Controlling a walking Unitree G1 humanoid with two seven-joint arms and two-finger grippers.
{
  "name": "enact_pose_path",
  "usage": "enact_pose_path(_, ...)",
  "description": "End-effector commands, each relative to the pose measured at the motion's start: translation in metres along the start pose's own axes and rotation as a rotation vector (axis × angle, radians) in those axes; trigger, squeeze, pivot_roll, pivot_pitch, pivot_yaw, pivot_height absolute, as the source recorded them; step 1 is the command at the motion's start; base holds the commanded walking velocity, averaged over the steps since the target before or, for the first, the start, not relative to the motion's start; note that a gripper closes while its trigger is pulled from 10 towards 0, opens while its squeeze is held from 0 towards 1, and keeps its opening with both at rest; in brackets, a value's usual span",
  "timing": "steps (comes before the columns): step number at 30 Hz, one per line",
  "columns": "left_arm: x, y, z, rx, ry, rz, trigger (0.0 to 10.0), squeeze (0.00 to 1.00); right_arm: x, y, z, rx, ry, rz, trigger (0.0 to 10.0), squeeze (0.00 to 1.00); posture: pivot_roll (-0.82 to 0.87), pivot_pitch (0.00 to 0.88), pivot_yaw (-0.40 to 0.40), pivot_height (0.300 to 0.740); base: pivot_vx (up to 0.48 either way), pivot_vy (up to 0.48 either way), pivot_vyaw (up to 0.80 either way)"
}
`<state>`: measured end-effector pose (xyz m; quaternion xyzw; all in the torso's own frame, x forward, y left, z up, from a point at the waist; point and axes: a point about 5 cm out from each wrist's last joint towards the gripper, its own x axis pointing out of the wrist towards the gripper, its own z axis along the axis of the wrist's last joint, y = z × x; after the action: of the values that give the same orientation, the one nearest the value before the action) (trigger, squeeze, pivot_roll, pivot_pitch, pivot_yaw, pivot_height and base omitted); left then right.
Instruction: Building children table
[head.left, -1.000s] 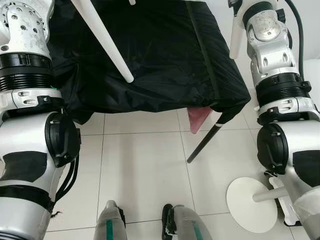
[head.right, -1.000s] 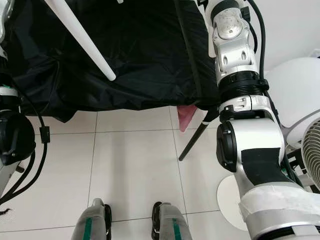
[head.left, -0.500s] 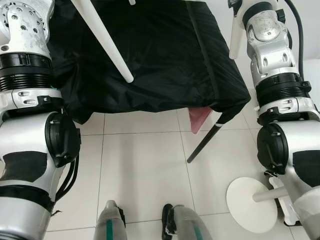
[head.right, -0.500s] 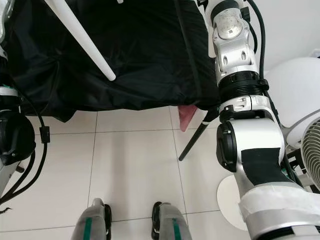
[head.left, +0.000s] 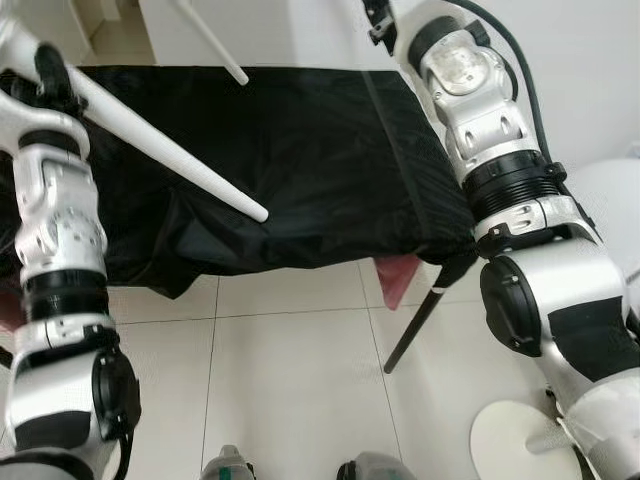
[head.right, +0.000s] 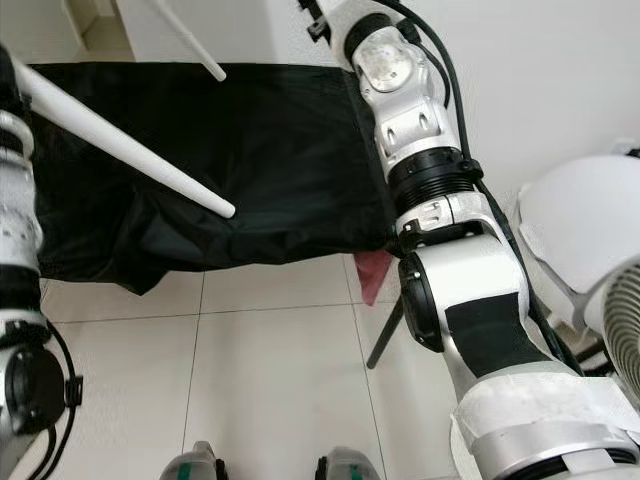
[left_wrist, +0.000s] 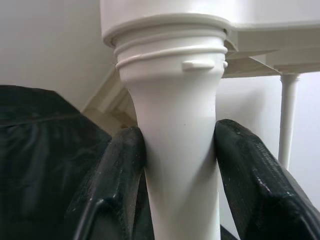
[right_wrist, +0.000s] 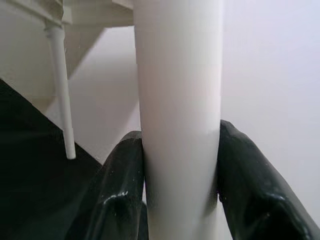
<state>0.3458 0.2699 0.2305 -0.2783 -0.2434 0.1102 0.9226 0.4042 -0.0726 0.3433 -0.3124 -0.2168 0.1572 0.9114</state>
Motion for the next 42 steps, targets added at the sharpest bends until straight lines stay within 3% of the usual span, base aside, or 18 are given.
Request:
enact_pose_path(1,0.033,-0.252,0.144,-0.376,-0.123,-0.735,0.0,0.00,-0.012,0.020,-0.045,0.048,0.180,0.077,10.0,0.00,-0.02,0.066,-0.042,0.740,0.000,0.000,0.00)
enact_pose_path(5,0.031,-0.254,0.143,-0.375,-0.120,-0.742,0.0,0.00,-0.011,0.021,-0.045,0.056,0.180,0.081,10.0,0.00,-0.02,0.000,0.000,0.740,0.000,0.000,0.00)
enact_pose_path(6,0.022,-0.275,0.117,-0.364,-0.030,-0.819,10.0,0.00,-0.028,0.033,-0.082,0.223,0.269,0.065,6.3,0.00,0.00,0.000,0.000,0.740,0.000,0.000,0.00)
enact_pose_path(7,0.022,-0.275,0.117,-0.364,-0.030,-0.819,10.0,0.00,-0.028,0.033,-0.082,0.223,0.269,0.065,6.3,0.00,0.00,0.000,0.000,0.740,0.000,0.000,0.00)
enact_pose_path(8,0.015,-0.289,0.098,-0.350,0.036,-0.876,10.0,0.00,-0.047,0.043,-0.115,0.368,0.358,0.020,10.0,0.00,0.00,0.000,0.000,0.740,0.000,0.000,0.00)
enact_pose_path(9,0.011,-0.297,0.084,-0.327,0.084,-0.911,10.0,0.00,-0.066,0.049,-0.140,0.508,0.436,-0.041,2.2,0.00,0.01,0.000,0.000,0.740,0.000,0.000,0.00)
enact_pose_path(11,0.009,-0.300,0.077,-0.311,0.110,-0.928,10.0,0.00,-0.077,0.053,-0.154,0.591,0.483,-0.083,2.2,0.00,0.01,0.000,0.000,0.740,0.000,0.000,0.00)
enact_pose_path(12,0.012,-0.298,0.076,-0.293,0.109,-0.928,10.0,0.00,-0.088,0.055,-0.165,0.620,0.527,-0.116,0.0,0.00,0.03,0.000,0.000,0.740,0.000,0.000,0.00)
enact_pose_path(13,0.012,-0.298,0.076,-0.293,0.109,-0.928,10.0,0.00,-0.088,0.055,-0.165,0.620,0.527,-0.116,0.0,0.00,0.03,0.000,0.000,0.740,0.000,0.000,0.00)
enact_pose_path(14,0.016,-0.296,0.076,-0.262,0.104,-0.926,0.0,0.00,-0.102,0.058,-0.179,0.659,0.587,-0.169,0.0,0.00,0.04,0.000,0.000,0.740,0.000,0.000,0.00)
enact_pose_path(17,0.019,-0.294,0.077,-0.232,0.094,-0.925,0.0,0.00,-0.117,0.061,-0.194,0.691,0.651,-0.226,0.0,0.00,0.05,0.000,0.000,0.740,0.000,0.000,0.00)
enact_pose_path(18,0.020,-0.294,0.078,-0.227,0.092,-0.930,1.3,0.00,-0.123,0.066,-0.198,0.689,0.672,-0.218,0.0,0.00,0.05,0.000,0.000,0.740,0.000,0.000,0.00)
enact_pose_path(23,0.020,-0.295,0.077,-0.217,0.092,-0.947,1.9,0.00,-0.124,0.069,-0.199,0.691,0.677,-0.209,0.0,0.00,0.04,0.000,0.000,0.740,0.000,0.000,0.00)
enact_pose_path(24,0.022,-0.297,0.074,-0.200,0.089,-0.951,10.0,0.00,-0.122,0.070,-0.197,0.681,0.663,-0.194,10.0,0.00,0.03,0.000,0.000,0.740,0.000,0.000,0.00)
enact_pose_path(33,0.022,-0.293,0.060,-0.182,0.101,-0.947,10.0,0.00,-0.106,0.060,-0.183,0.656,0.573,-0.156,10.0,0.00,0.03,0.000,0.000,0.740,0.000,0.000,0.00)
enact_pose_path(34,0.022,-0.292,0.058,-0.190,0.108,-0.948,10.0,1.00,-0.103,0.057,-0.180,0.675,0.552,-0.155,10.0,1.00,0.03,0.000,0.000,0.740,0.000,0.000,0.00)
enact_pose_path(36,0.022,-0.291,0.057,-0.196,0.109,-0.957,10.0,1.00,-0.101,0.055,-0.178,0.693,0.537,-0.157,10.0,1.00,0.03,0.055,-0.017,0.740,0.000,0.000,0.00)
enact_pose_path(42,0.022,-0.291,0.057,-0.196,0.109,-0.957,10.0,1.00,-0.101,0.055,-0.178,0.693,0.537,-0.157,10.0,1.00,0.03,0.055,-0.017,0.740,0.000,0.000,0.00)
